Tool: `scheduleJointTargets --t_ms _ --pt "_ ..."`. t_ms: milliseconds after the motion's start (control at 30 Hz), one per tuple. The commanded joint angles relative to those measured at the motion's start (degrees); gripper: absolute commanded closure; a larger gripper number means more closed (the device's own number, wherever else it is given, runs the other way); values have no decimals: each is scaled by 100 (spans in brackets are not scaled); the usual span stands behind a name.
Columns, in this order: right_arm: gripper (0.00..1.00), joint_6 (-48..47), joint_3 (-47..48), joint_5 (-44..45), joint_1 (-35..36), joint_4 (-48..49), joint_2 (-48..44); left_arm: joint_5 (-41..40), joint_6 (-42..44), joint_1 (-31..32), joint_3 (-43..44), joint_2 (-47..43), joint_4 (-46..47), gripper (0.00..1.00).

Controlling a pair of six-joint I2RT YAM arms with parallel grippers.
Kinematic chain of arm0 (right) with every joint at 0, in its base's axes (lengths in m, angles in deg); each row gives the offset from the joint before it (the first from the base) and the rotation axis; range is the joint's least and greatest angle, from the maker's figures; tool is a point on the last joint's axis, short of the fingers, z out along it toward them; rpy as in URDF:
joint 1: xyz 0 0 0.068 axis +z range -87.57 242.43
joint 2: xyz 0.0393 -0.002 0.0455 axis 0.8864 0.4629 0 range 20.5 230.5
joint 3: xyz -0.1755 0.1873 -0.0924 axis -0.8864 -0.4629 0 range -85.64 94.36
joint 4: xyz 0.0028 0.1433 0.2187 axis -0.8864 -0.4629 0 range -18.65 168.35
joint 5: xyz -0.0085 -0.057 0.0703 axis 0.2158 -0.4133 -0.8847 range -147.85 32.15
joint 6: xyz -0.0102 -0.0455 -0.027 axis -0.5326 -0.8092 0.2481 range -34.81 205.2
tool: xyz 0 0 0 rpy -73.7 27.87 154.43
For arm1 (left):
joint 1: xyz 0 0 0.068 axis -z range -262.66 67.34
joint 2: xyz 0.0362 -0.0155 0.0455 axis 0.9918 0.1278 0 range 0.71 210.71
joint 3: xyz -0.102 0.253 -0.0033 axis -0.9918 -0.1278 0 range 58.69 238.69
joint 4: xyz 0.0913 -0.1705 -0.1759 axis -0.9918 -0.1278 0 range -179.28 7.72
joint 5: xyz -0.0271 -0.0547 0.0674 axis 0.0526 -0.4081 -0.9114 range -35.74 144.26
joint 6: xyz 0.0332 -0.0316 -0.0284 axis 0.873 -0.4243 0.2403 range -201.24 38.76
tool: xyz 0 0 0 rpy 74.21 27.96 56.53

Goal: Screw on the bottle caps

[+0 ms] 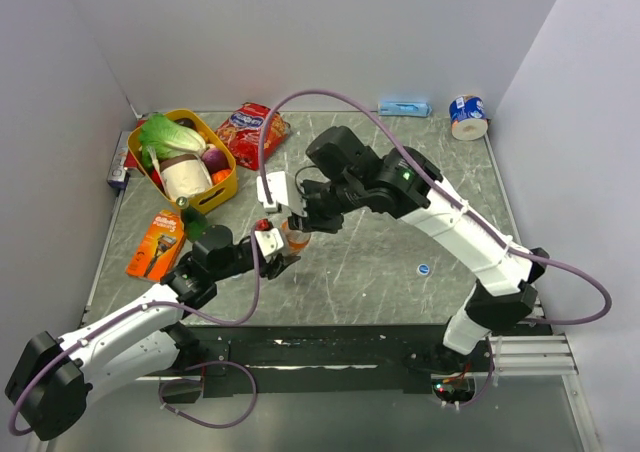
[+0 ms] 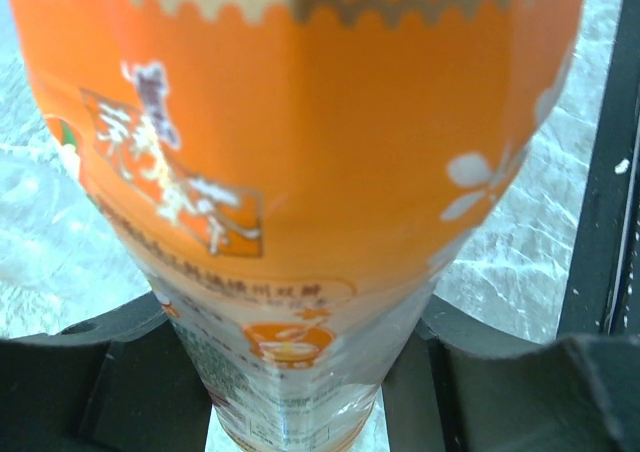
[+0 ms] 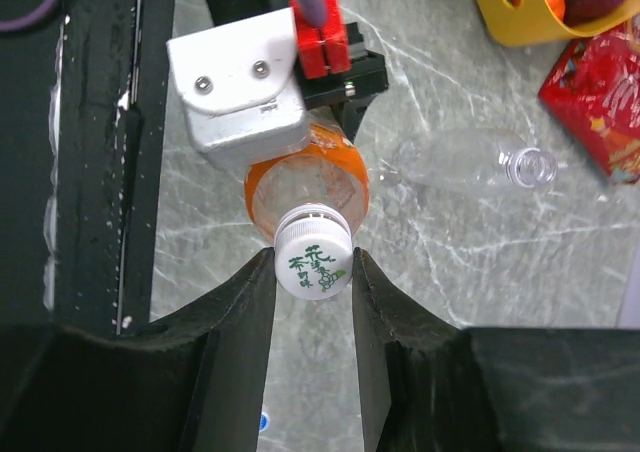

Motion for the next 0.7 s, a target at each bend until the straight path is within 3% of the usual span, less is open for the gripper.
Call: scheduleJointTargets --t_ms 0,267,467,667 --pt "67 749 409 234 -69 -643 547 -277 -485 9 260 -166 1506 99" --pt "65 1338 1666 313 -148 -1653 1383 -1130 -371 35 260 -96 1762 99" --pt "65 1594 1755 419 -157 -1654 1498 -1578 -424 44 234 71 1894 99" --pt "62 1533 1773 585 -157 -1558 1454 -1081 -276 53 93 45 1658 99"
